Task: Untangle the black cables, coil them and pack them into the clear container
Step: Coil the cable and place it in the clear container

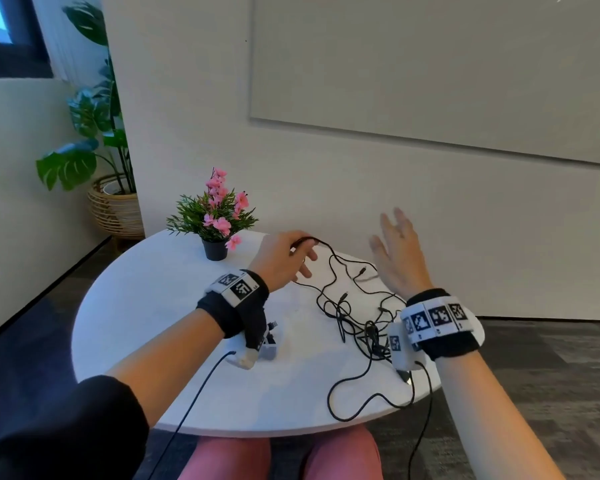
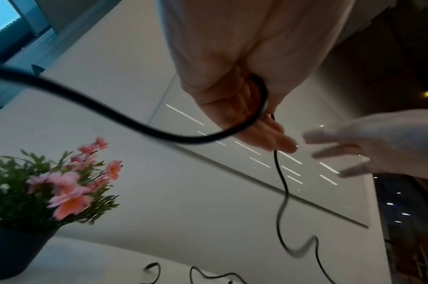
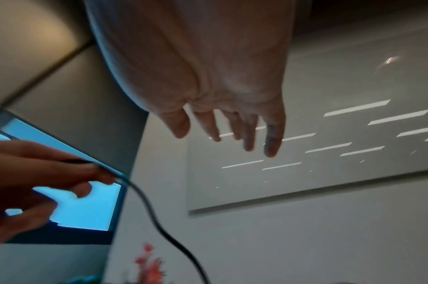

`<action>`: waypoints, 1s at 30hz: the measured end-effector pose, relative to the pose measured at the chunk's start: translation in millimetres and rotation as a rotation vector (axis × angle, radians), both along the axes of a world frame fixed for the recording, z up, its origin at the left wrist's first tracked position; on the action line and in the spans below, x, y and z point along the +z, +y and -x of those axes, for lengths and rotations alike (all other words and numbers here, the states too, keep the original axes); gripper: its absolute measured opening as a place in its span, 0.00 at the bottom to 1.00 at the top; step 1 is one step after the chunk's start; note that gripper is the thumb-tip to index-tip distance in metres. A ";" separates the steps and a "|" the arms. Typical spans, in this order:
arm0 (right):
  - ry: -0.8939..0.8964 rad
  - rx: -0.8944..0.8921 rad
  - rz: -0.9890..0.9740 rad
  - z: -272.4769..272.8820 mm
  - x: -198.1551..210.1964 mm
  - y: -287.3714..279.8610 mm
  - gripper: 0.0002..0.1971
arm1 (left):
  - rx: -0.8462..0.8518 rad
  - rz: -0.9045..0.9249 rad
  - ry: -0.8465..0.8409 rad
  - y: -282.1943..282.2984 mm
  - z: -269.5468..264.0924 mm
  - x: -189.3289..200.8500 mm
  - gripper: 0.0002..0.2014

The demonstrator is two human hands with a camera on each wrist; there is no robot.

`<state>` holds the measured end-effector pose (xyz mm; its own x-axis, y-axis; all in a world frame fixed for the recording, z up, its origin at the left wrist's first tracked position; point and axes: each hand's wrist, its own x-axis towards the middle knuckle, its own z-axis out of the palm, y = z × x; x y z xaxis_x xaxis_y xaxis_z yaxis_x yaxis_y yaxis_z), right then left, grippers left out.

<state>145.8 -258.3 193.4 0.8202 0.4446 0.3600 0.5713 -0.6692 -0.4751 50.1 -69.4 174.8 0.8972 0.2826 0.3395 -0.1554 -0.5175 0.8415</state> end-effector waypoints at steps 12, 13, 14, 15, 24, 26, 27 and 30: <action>0.120 0.164 -0.570 23.0 -14.5 30.3 0.12 | -0.074 -0.174 0.066 23.1 21.0 2.8 0.10; 0.111 0.146 -0.641 21.0 -14.2 29.1 0.12 | -0.090 -0.209 0.084 25.3 23.9 -0.9 0.10; 0.095 0.134 -0.697 19.7 -14.2 27.9 0.12 | -0.102 -0.229 0.100 27.2 26.3 -4.3 0.10; 0.082 0.120 -0.744 17.9 -15.1 27.6 0.12 | -0.109 -0.240 0.116 29.1 28.2 -6.8 0.11; 0.179 -0.041 -1.012 -1.1 -31.3 23.3 0.14 | -0.113 -0.238 0.244 47.2 37.1 -6.4 0.13; 0.190 -0.058 -1.023 -1.1 -31.1 20.0 0.13 | -0.124 -0.115 0.281 49.6 38.8 -3.2 0.13; 0.201 -0.059 -1.012 0.1 -30.9 18.5 0.12 | -0.138 -0.041 0.302 49.5 40.6 -1.0 0.13; 0.162 -0.069 -0.952 4.5 -33.1 15.5 0.12 | -0.189 0.247 0.296 48.2 46.5 5.0 0.15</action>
